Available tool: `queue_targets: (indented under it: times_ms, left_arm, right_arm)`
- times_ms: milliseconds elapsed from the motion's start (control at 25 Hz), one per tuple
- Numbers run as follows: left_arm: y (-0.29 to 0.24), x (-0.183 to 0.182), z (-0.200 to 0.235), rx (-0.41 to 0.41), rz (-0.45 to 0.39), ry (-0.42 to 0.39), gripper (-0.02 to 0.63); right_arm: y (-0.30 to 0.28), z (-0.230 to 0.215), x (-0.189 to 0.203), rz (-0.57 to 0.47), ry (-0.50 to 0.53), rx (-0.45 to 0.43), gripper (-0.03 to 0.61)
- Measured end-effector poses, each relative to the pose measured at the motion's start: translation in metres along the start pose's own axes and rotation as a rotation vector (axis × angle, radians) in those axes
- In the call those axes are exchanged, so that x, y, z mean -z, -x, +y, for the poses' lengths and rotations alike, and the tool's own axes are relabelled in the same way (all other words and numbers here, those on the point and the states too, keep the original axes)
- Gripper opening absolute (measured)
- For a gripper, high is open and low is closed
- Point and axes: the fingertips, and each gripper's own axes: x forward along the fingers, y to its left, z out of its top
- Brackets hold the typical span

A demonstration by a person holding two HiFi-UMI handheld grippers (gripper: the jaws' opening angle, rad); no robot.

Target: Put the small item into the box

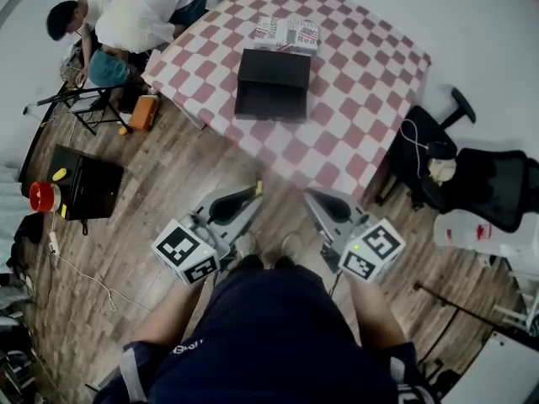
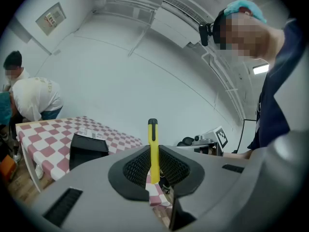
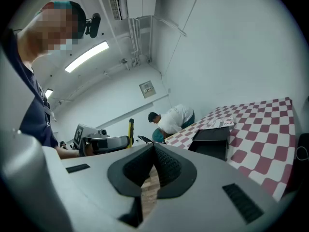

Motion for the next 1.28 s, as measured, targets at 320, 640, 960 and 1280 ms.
queue_targets:
  times_ms: [320,640,960,1280]
  left_arm:
    - [-0.01,0.018,-0.016,-0.032,0.011,0.01,0.075]
    - [-0.029,0.015,-0.047,-0.077,-0.018,-0.029,0.075]
    - [-0.048,0.015,-0.063,-0.099,-0.016,-0.046,0.075]
    - [-0.058,0.013,-0.043,-0.116,-0.021,-0.039,0.075]
  right_arm:
    - [0.016,-0.009,0.015,0.023,-0.033,-0.03,0.018]
    - [0.055,-0.027,0.005,-0.01,-0.02,-0.08,0.018]
    - [0.079,-0.049,-0.007,-0.035,-0.014,-0.087,0.018]
    - [0.064,-0.064,-0.008,-0.013,-0.017,-0.097,0.018]
